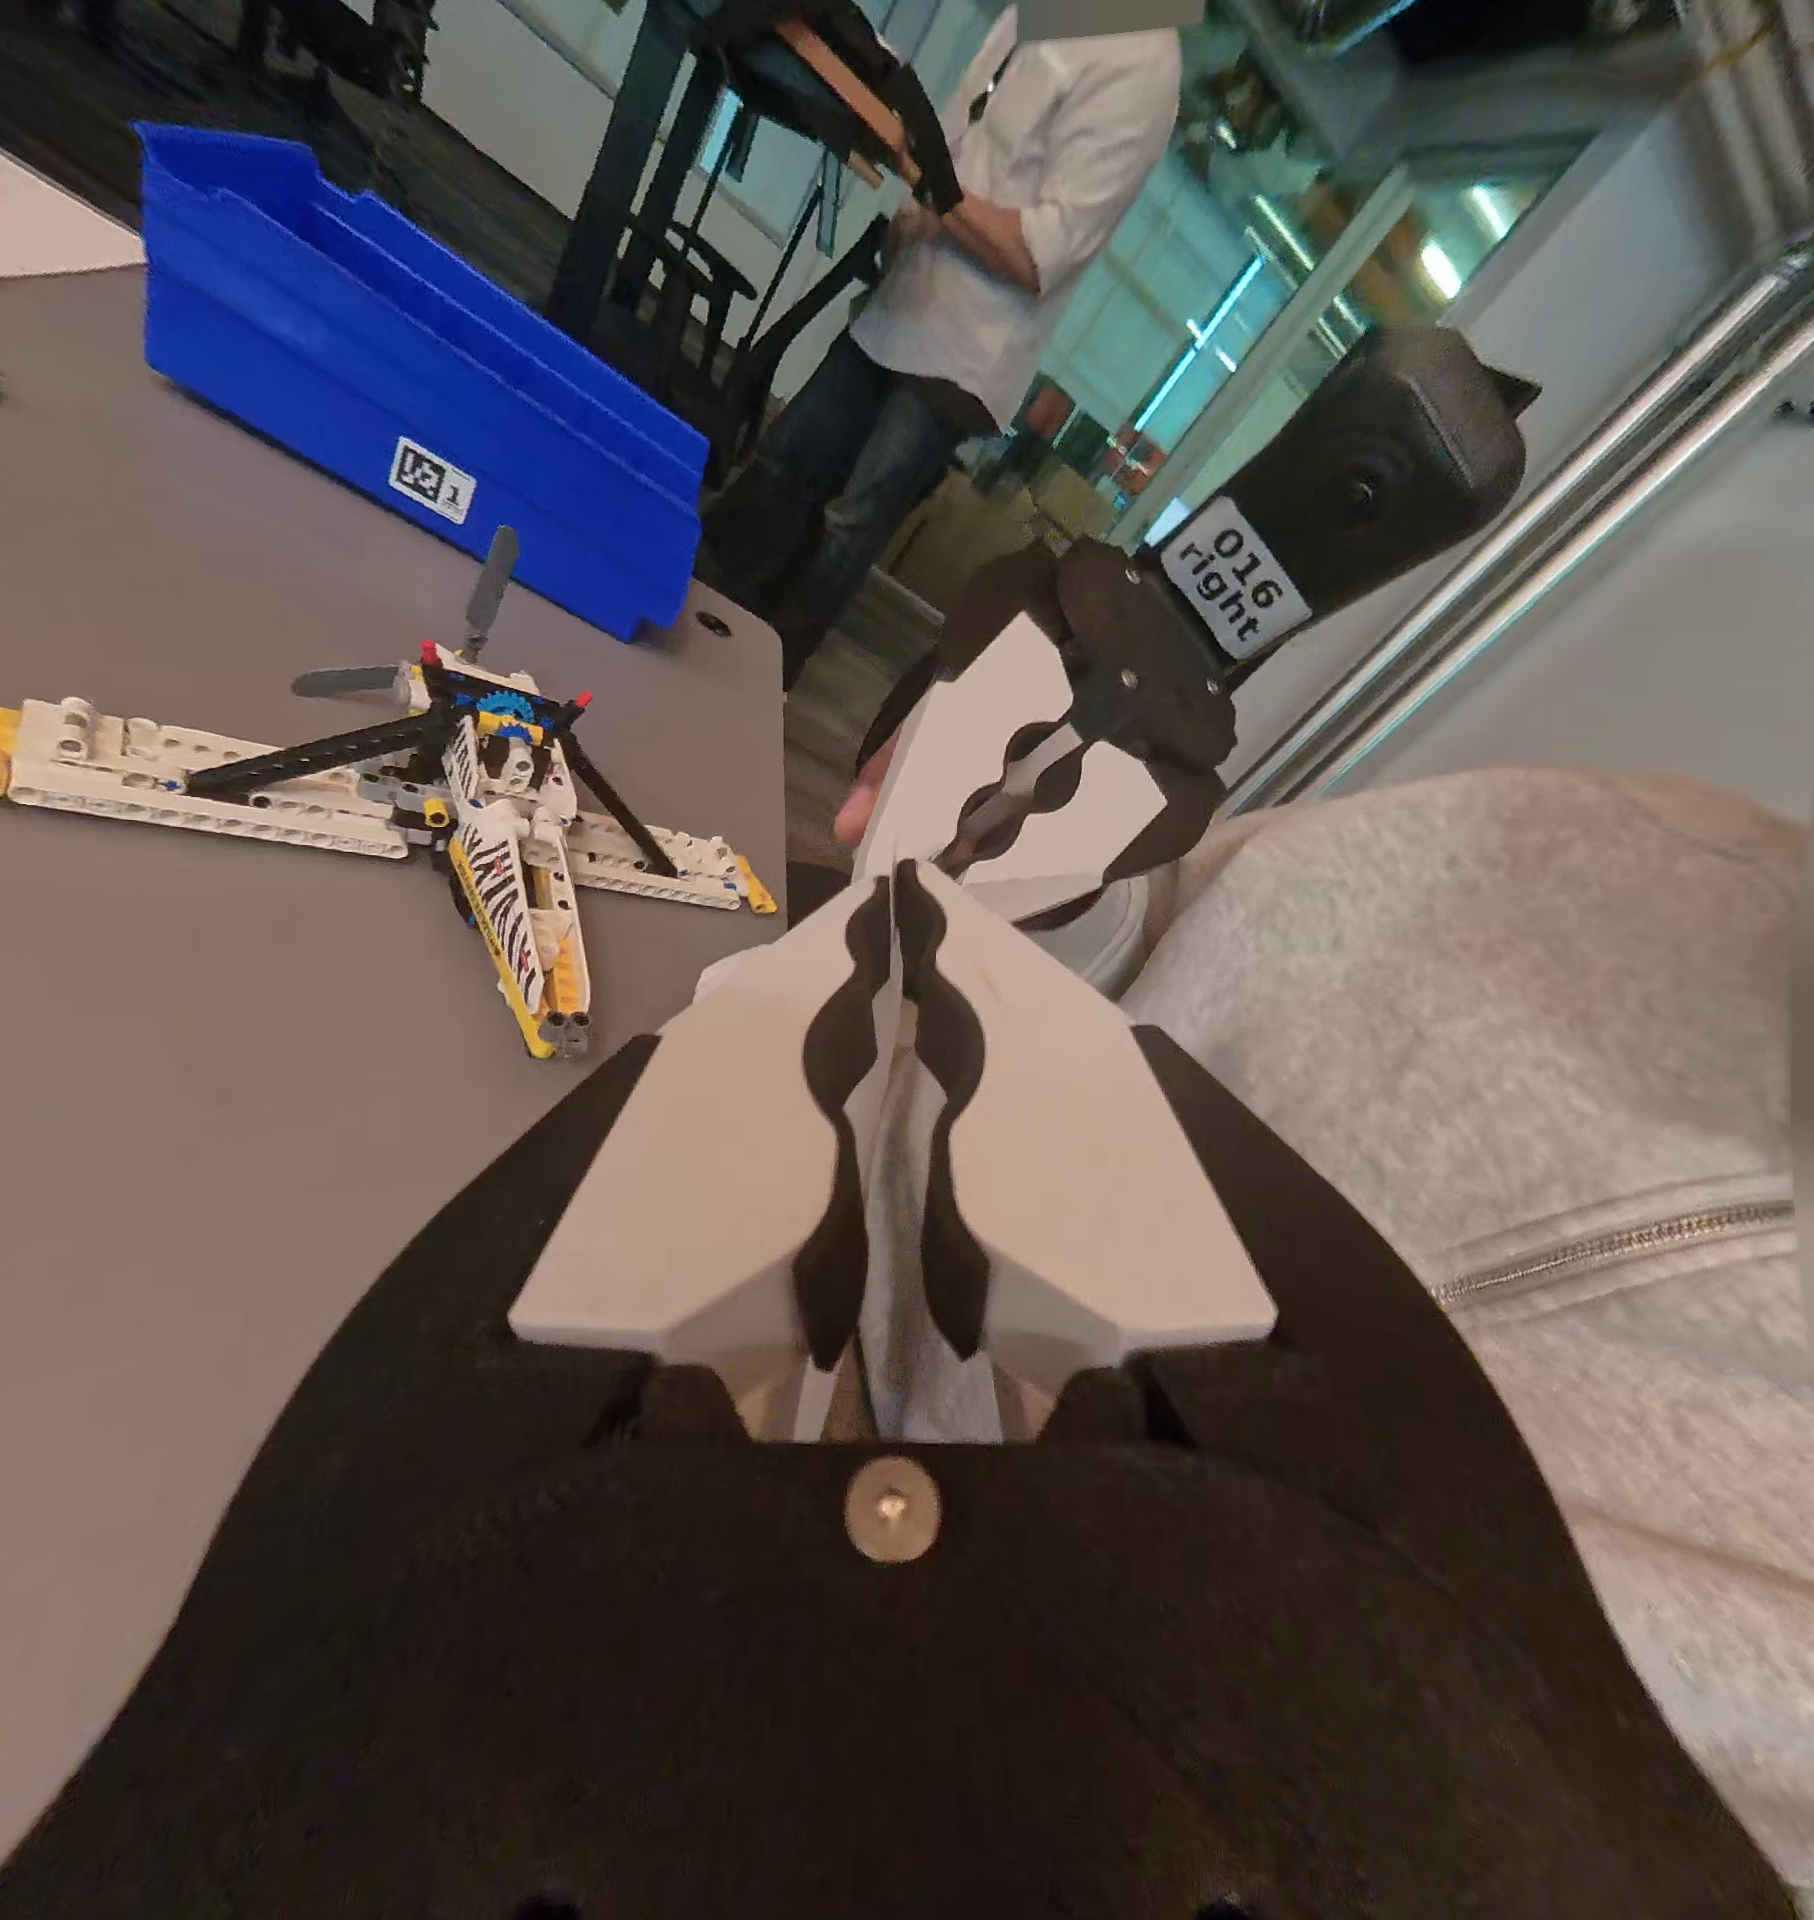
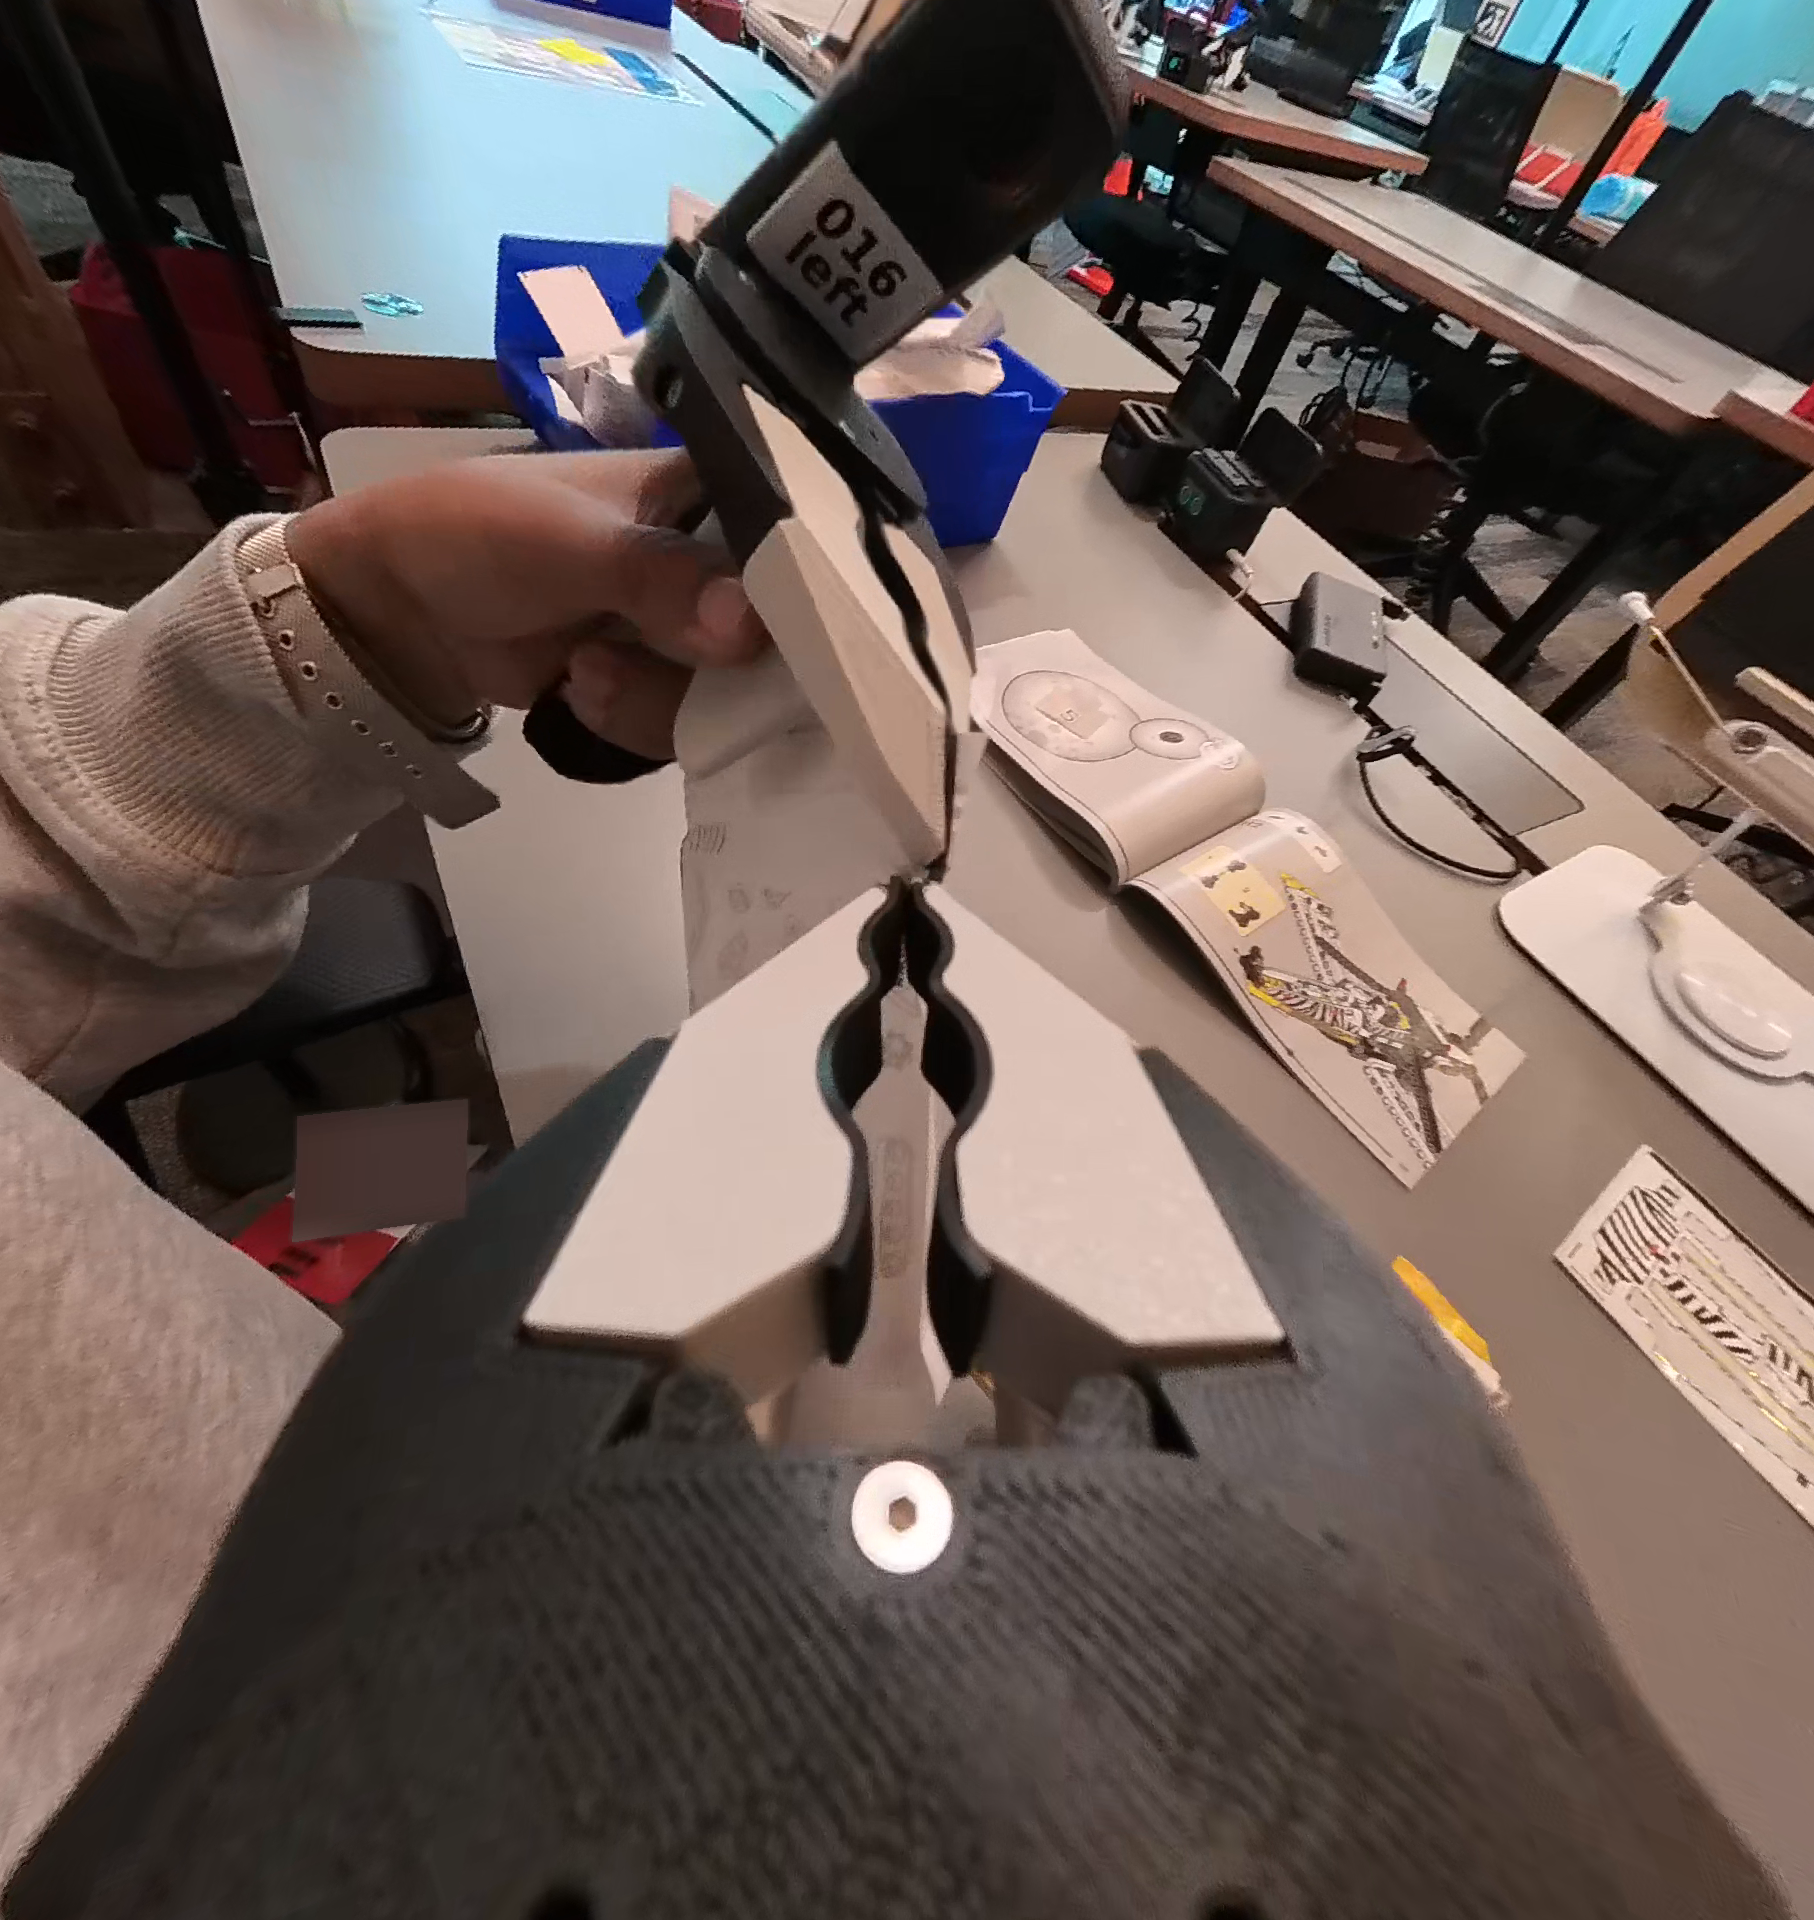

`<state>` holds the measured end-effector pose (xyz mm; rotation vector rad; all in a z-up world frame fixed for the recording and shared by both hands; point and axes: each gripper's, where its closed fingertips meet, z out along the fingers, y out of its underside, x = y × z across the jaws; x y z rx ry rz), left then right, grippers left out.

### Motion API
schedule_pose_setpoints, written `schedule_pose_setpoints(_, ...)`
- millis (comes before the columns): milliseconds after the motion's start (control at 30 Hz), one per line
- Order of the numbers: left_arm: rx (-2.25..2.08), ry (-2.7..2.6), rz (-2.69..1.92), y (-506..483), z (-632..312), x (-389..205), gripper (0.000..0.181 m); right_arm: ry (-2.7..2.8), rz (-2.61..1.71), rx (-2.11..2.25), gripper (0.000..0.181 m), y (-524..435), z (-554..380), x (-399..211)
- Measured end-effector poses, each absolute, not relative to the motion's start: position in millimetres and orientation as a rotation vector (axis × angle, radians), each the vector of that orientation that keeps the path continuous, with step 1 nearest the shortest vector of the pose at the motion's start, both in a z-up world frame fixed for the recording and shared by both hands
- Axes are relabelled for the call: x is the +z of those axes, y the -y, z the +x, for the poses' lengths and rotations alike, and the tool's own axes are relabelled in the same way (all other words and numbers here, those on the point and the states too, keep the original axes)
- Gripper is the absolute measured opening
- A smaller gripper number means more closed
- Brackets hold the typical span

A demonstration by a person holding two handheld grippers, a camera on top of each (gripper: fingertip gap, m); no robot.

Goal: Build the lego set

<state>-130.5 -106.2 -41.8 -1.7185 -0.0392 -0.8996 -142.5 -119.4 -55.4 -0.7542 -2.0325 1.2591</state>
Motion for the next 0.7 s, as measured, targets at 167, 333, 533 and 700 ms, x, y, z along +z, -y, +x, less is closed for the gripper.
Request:
schedule_pose_setpoints(167, -0.917, 0.084, -1.699, 101, -133, -41, 0.0, 1.988, -0.76, 1.263, 0.0, 115, -143, -53)
schedule_pose_setpoints(333, -0.917, 0.102, -1.702, 98, -135, -43, 0.0, 1.985, -0.765, 1.242, 0.0, 113, -144, -56)
schedule_pose_setpoints(533, -0.775, 0.21, -1.709, 92, -157, -49, 0.0, 2.011, -0.746, 1.309, 0.0, 119, -138, -54)
schedule_pose_setpoints(700, -0.815, 0.176, -1.648, 107, -161, -40, 0.0, 1.981, -0.752, 1.266, 0.0, 119, -141, -56)
